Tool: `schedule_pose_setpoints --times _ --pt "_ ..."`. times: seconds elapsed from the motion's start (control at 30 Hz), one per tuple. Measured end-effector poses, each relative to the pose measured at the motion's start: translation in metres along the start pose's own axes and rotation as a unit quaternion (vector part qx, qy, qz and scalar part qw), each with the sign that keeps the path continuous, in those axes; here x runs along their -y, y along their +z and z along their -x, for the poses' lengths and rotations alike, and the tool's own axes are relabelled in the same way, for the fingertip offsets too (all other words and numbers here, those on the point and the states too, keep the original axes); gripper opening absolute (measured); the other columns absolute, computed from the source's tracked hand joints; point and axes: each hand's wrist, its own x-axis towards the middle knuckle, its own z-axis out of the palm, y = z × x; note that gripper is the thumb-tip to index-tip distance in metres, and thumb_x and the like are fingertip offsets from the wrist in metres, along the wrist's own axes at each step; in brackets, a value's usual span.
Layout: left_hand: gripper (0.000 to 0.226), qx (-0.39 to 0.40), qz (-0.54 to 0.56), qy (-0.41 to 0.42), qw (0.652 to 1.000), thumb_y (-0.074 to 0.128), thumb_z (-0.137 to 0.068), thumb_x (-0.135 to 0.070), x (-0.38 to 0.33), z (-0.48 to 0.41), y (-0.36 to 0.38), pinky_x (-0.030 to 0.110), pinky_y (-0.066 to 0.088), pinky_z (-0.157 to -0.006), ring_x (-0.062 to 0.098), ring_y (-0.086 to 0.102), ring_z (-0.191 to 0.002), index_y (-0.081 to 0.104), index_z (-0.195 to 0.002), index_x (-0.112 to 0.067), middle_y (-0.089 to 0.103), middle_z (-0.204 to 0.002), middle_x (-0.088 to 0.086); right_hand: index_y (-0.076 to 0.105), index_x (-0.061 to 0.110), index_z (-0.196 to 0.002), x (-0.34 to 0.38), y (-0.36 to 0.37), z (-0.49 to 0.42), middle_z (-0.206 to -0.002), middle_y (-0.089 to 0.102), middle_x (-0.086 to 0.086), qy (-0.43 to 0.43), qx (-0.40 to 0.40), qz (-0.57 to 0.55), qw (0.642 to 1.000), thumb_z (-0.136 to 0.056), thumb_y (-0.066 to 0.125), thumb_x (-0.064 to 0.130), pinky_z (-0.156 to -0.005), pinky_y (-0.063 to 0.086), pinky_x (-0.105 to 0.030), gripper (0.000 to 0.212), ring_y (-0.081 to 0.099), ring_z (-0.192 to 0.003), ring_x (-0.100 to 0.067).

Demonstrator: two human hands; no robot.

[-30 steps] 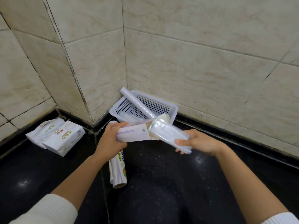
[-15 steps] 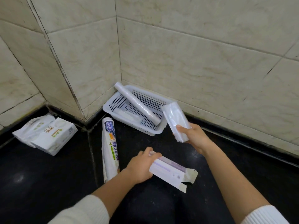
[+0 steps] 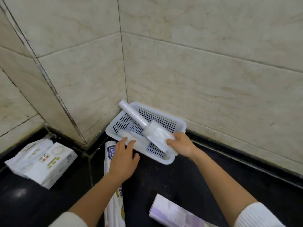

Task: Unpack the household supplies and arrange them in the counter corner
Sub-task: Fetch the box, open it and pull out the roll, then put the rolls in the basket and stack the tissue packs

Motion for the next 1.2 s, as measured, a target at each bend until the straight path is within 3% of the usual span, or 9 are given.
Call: schedule_pose_setpoints --times 0.1,0.23,0.43,0.57,0.7,0.83,0.9,1.07,1.2 --pt "0.051 0.031 -0.057 -0.011 0.998 0.046 -0.097 -0.037 0.020 -0.011 0.005 0.043 0.024 -0.115 0.032 0.017 -0.142 0.037 -0.144 -0.018 0.019 -0.155 0.015 0.062 0.008 -0.098 0.005 0.020 -0.026 -0.086 0.061 -0.004 -0.038 0.062 0.077 0.994 -0.086 0.059 0.011 -0.069 0.047 -0.031 0.013 0.059 -0.077 -0.021" --pt "0.051 0.009 -0.049 0.005 0.999 0.048 -0.096 -0.037 0.030 -0.007 0.014 0.043 0.033 -0.110 0.034 0.025 -0.140 0.039 -0.144 -0.022 0.023 -0.155 0.014 0.051 0.028 -0.079 0.002 0.036 -0.047 -0.073 0.050 0.008 -0.046 0.107 0.233 0.966 -0.082 0.059 0.017 -0.053 0.033 -0.020 0.014 0.053 -0.069 -0.015" --pt "0.056 0.012 -0.019 0.010 1.000 0.044 -0.097 -0.037 0.036 -0.003 0.021 0.040 0.022 -0.116 0.025 0.008 -0.147 0.025 -0.149 -0.027 0.009 -0.160 0.007 0.050 0.018 -0.091 0.004 0.047 -0.050 -0.078 0.052 0.001 -0.065 0.077 0.459 0.883 -0.086 0.058 0.034 -0.061 0.043 -0.030 0.019 0.053 -0.071 -0.019" --pt "0.056 -0.022 0.080 -0.015 0.996 0.048 -0.096 -0.031 0.039 0.003 0.008 0.035 0.028 -0.111 0.020 0.015 -0.144 0.027 -0.148 -0.028 0.012 -0.159 0.004 0.060 0.012 -0.102 0.018 0.038 -0.041 -0.094 0.054 -0.005 -0.097 0.038 0.461 0.881 -0.087 0.058 0.042 -0.066 0.045 -0.033 0.034 0.053 -0.081 -0.021" --pt "0.048 -0.075 0.156 -0.127 0.977 0.048 -0.096 -0.028 0.061 0.027 -0.011 0.035 0.026 -0.109 0.020 0.025 -0.138 0.037 -0.142 -0.025 0.027 -0.151 0.003 0.065 0.013 -0.114 0.037 0.035 -0.018 -0.105 0.063 -0.005 -0.138 0.007 0.332 0.933 -0.088 0.060 0.038 -0.074 0.052 -0.035 0.037 0.061 -0.090 -0.023" --pt "0.032 -0.059 0.237 -0.261 0.934 0.049 -0.096 -0.023 0.094 0.070 -0.022 0.035 0.040 -0.100 0.017 0.051 -0.113 0.056 -0.126 -0.020 0.055 -0.131 0.009 0.069 0.019 -0.096 0.049 0.074 0.025 -0.089 0.066 0.006 -0.149 -0.001 0.157 0.976 -0.086 0.062 0.028 -0.067 0.045 -0.023 0.015 0.061 -0.079 -0.013" --pt "0.026 -0.015 0.280 -0.302 0.911 0.050 -0.096 -0.021 0.105 0.096 -0.020 0.034 0.046 -0.096 0.015 0.057 -0.104 0.063 -0.119 -0.022 0.062 -0.122 0.007 0.067 0.020 -0.083 0.046 0.110 0.047 -0.085 0.070 0.001 -0.154 0.044 0.124 0.979 -0.085 0.062 0.020 -0.072 0.050 -0.028 0.005 0.062 -0.077 -0.016" --pt "0.023 0.020 0.449 -0.405 0.796 0.053 -0.095 -0.018 0.109 0.140 -0.007 0.029 0.053 -0.070 0.022 0.068 -0.088 0.065 -0.113 -0.012 0.068 -0.101 0.007 0.066 0.016 -0.119 0.027 0.197 0.087 -0.112 0.058 -0.010 -0.138 0.103 0.193 0.966 -0.089 0.057 0.022 -0.088 0.049 -0.034 0.031 0.060 -0.101 -0.027" --pt "0.023 0.075 0.508 -0.422 0.748 0.060 -0.092 -0.025 0.100 0.155 -0.005 0.027 0.053 -0.069 0.021 0.069 -0.091 0.065 -0.109 -0.009 0.071 -0.100 0.009 0.063 0.014 -0.121 0.019 0.229 0.104 -0.121 0.053 -0.010 -0.147 0.034 0.325 0.934 -0.095 0.048 0.032 -0.089 0.045 -0.038 0.035 0.055 -0.110 -0.030"
